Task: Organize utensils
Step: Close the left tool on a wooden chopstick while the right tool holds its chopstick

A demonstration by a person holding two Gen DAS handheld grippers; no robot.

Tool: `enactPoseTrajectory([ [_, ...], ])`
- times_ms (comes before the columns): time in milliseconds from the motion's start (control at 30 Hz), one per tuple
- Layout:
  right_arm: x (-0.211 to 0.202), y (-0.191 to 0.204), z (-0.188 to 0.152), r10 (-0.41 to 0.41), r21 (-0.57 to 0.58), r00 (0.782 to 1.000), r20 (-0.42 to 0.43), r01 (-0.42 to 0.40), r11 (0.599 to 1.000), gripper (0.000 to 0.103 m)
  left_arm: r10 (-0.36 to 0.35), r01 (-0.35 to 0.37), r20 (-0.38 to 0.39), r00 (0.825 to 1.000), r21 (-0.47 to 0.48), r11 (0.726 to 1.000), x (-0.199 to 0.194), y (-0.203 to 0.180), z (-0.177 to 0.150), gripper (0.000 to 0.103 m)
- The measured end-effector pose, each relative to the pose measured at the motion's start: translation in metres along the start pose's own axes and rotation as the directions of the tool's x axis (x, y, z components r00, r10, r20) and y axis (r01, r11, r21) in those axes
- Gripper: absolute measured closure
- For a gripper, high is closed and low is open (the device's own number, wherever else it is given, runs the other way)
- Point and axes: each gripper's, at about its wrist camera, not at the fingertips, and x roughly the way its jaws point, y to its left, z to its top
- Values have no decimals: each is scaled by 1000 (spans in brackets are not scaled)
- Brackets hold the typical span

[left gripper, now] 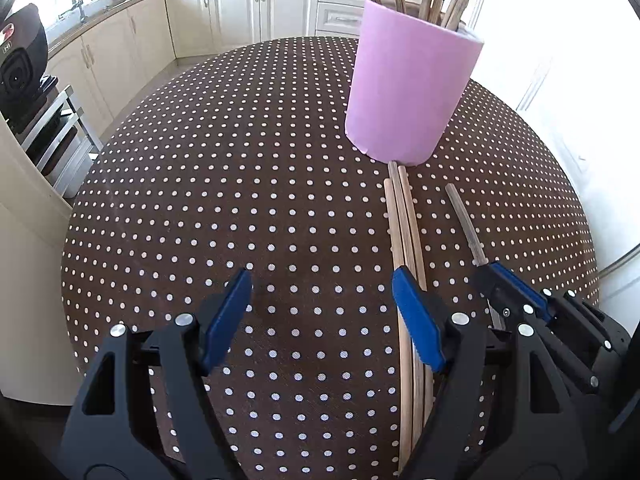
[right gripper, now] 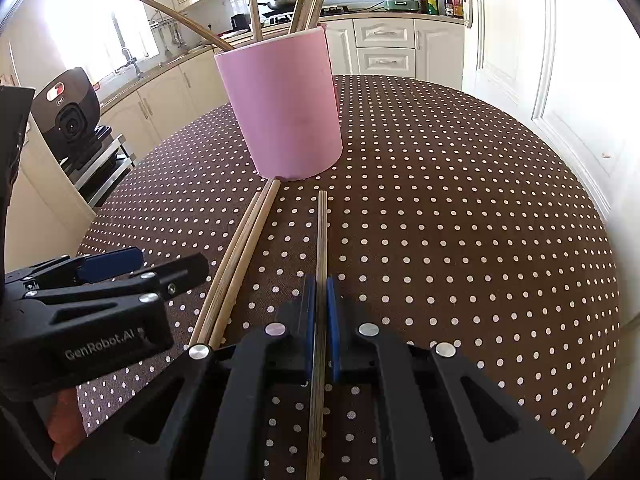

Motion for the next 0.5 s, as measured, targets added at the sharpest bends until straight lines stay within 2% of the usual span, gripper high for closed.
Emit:
enactPoseTrajectory([
  [100,0,-1,0,1,2,1000,0,-1,1000,98,-29,29,-16,999,5,1000,2,-2,0,30],
  [200,-1,-2,-1,6,6,1000,0,-6,1000,98,4,-3,-15,1000,23,1000,4,-8,1,30],
  [500,-3,-3,0,5,4,1000,-2,-5,1000,98,26,-26,-33,999,4,1000,19,-14,24,30],
])
